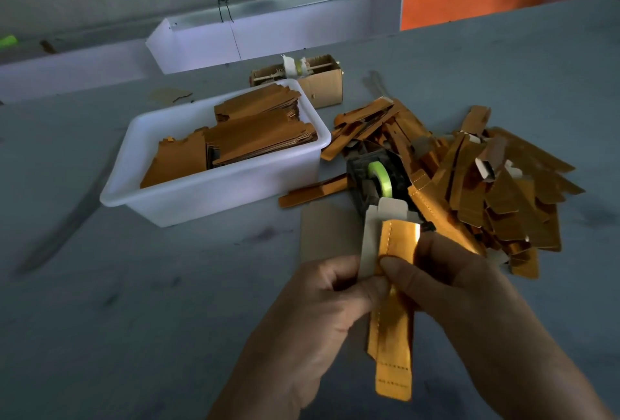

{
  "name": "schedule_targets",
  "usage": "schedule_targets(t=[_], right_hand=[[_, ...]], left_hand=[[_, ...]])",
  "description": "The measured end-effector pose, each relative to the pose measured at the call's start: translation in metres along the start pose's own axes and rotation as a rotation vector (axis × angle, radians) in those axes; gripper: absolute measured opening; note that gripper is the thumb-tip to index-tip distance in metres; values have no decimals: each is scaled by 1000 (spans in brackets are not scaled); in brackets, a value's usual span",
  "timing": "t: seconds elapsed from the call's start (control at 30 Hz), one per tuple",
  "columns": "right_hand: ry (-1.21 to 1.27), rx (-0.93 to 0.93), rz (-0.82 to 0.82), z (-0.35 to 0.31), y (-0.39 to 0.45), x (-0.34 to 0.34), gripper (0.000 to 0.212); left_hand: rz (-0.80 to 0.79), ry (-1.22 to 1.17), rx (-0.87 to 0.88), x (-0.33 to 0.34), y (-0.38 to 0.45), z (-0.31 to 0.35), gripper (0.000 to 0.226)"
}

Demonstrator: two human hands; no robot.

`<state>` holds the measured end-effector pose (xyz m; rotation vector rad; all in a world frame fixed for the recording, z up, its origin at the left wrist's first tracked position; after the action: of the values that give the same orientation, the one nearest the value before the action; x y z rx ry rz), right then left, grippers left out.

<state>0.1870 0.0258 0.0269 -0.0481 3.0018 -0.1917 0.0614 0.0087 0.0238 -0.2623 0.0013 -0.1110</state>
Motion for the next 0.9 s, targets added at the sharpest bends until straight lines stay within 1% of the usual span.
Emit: schedule_targets(t=[0.07, 0.13, 0.17, 0.23, 0.27, 0.33, 0.4, 0.43, 0.47, 0.5, 0.57, 0.6, 0.63, 0.7, 0.73, 0.77, 0.8, 0.83, 0.9], right_hand=[[114, 51, -56, 5, 0, 3, 32], [172, 67, -36, 9, 1, 2, 30], [185, 70, -21, 10, 2, 1, 32], [177, 70, 4, 11, 3, 0, 36], [168, 67, 15, 11, 3, 0, 34], [152, 53, 48, 12, 4, -1, 23], [131, 28, 94, 12, 4, -1, 8], [118, 10, 120, 11, 4, -2, 5], [110, -8, 143, 10, 3, -1, 4], [107, -21, 163, 9, 2, -1, 3], [91, -22, 184, 9, 0, -1, 3], [78, -18, 190, 9, -1, -1, 5], [74, -13, 187, 9, -2, -1, 9], [97, 3, 163, 8, -4, 2, 23], [92, 9, 150, 8, -5, 3, 31], [62, 12, 145, 9, -6, 4, 35], [25, 16, 151, 10, -5, 3, 34], [-4, 24, 162, 12, -5, 1, 28], [-27, 51, 172, 17, -1, -1, 18]], left_hand=[[50, 7, 1, 1, 0, 1, 14], [168, 11, 3, -6, 1, 0, 17], [217, 5, 18, -8, 1, 0, 20], [289, 27, 70, -10, 2, 0, 10], [327, 57, 104, -11, 1, 2, 5], [423, 127, 186, -14, -2, 5, 7], [528, 252, 292, -14, -7, 13, 9], [582, 375, 367, -11, -12, 19, 11], [628, 557, 456, -5, -16, 27, 14], [645, 771, 524, 5, -18, 32, 16], [660, 1110, 584, 26, -23, 36, 16], [695, 1226, 589, 30, -23, 34, 17], [700, 1303, 568, 33, -22, 31, 27], [552, 1321, 438, 36, -16, 18, 43], [488, 1322, 388, 39, -15, 12, 43], [459, 1349, 392, 43, -16, 9, 37], [469, 1370, 423, 46, -18, 9, 28], [508, 1370, 439, 45, -20, 13, 23], [530, 1325, 467, 41, -23, 12, 26]])
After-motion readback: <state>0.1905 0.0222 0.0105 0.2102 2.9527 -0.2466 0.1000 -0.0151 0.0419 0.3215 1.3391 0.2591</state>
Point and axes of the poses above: each hand's wrist, its own y-axis towards the middle knuckle, its own x-axis out of the palm, z = x × y, the point moved 7 cm from there along y, towards the middle knuckle, and after that the axes turned 5 degrees about z, right-handed, at the moved point
